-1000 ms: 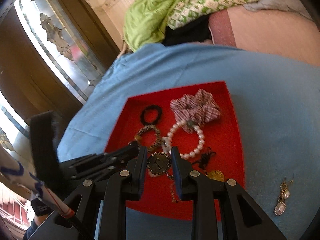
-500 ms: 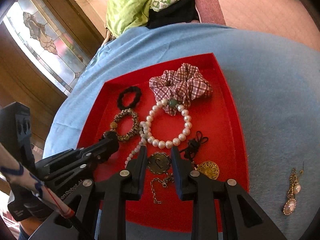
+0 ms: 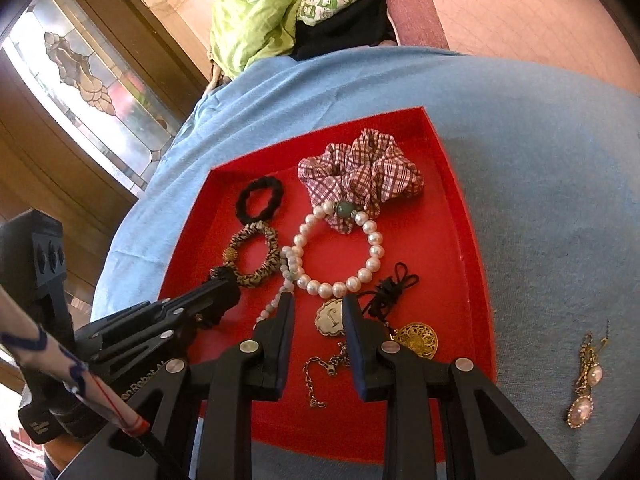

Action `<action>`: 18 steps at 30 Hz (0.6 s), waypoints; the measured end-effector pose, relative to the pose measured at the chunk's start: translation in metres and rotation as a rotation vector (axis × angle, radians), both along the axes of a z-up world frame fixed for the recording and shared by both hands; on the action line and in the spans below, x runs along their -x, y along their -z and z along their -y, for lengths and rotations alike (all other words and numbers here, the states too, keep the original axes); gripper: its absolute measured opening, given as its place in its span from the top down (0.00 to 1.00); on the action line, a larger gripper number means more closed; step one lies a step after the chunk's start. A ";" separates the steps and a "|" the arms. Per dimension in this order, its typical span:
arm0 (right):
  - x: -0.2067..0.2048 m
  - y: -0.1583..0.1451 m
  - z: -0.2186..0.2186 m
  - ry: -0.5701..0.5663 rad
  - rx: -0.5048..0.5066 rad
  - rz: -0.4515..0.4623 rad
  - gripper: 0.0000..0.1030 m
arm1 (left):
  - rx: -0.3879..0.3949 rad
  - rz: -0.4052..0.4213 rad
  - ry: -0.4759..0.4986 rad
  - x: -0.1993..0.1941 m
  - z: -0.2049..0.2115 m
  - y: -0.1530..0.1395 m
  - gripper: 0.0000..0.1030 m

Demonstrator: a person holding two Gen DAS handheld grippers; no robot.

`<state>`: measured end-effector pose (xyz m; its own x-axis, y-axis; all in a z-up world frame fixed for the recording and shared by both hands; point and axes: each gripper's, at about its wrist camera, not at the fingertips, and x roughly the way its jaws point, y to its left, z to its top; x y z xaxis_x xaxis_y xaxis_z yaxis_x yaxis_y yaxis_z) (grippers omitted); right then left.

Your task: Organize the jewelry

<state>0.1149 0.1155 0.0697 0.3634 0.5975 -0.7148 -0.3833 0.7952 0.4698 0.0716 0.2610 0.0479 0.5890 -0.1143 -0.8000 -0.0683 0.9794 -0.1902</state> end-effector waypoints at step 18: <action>0.015 -0.030 0.116 0.096 -0.013 0.061 0.74 | -0.047 0.088 0.060 -0.005 0.043 -0.023 0.92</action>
<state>0.0998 -0.0003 0.1000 0.4621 0.5669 -0.6820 -0.3339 0.8237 0.4583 0.0761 0.2175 0.0711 0.6500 -0.1152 -0.7511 0.0060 0.9892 -0.1465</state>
